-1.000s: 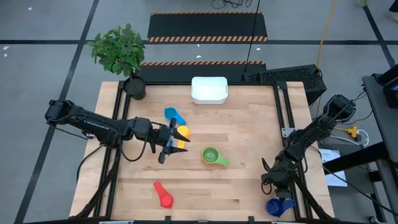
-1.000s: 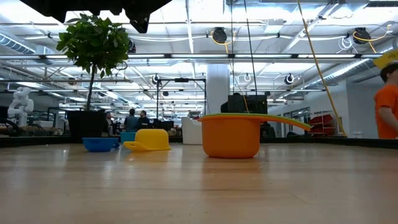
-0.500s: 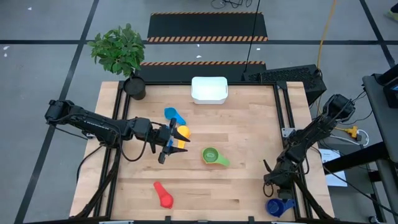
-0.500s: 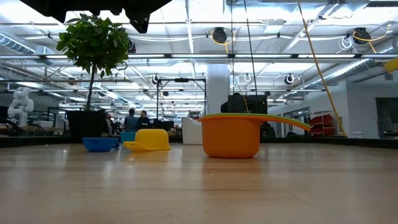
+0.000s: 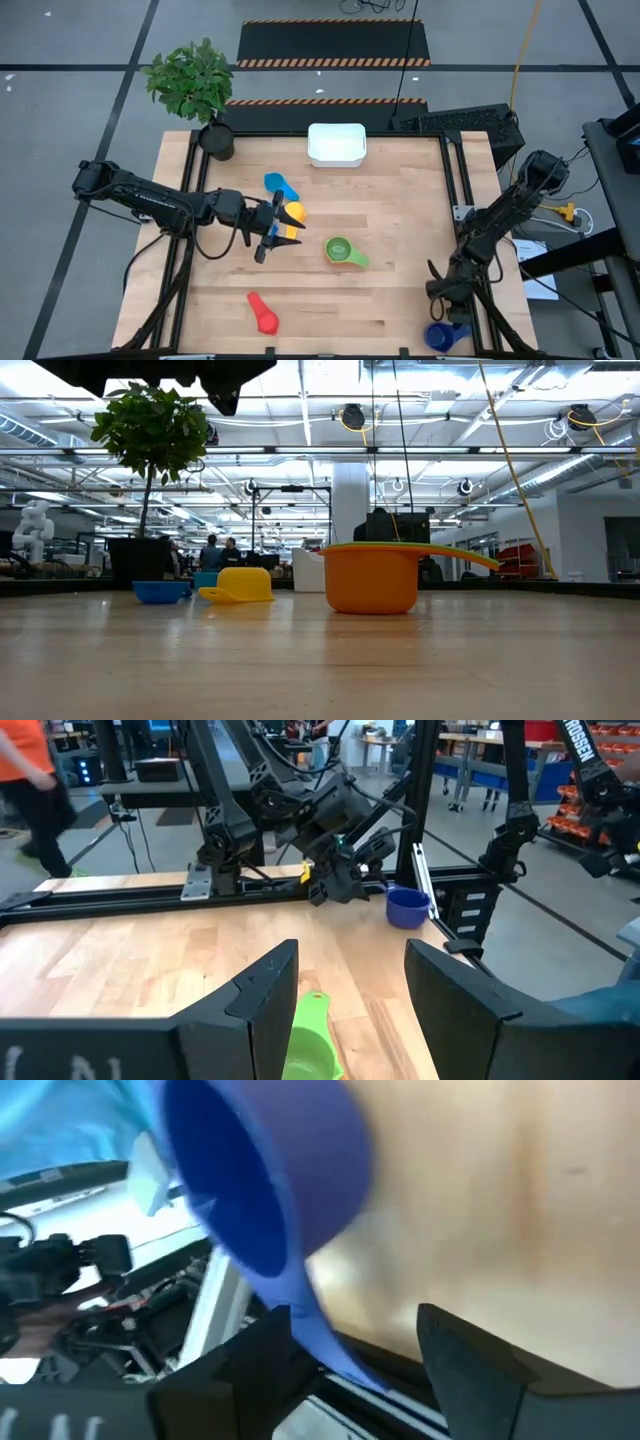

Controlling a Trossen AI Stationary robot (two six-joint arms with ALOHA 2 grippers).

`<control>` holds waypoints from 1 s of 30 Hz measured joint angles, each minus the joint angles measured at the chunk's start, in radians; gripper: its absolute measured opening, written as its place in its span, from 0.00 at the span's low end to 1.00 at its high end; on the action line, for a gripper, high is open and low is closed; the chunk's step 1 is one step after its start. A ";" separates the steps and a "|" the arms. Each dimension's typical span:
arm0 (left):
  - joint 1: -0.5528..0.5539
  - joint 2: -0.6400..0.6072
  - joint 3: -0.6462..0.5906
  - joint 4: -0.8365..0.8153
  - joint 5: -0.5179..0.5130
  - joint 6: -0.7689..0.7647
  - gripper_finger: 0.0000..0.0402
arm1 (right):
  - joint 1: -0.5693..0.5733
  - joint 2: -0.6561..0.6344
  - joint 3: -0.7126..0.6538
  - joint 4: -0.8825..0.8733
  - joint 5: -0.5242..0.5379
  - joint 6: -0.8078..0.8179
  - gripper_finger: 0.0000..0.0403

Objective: Nest measuring cups in basket
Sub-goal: Stack the dark blue measuring cup on top of the green measuring cup

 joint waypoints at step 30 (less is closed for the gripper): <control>0.000 0.000 0.000 -0.002 0.000 0.003 0.46 | 0.111 0.259 0.000 0.483 0.094 0.084 0.29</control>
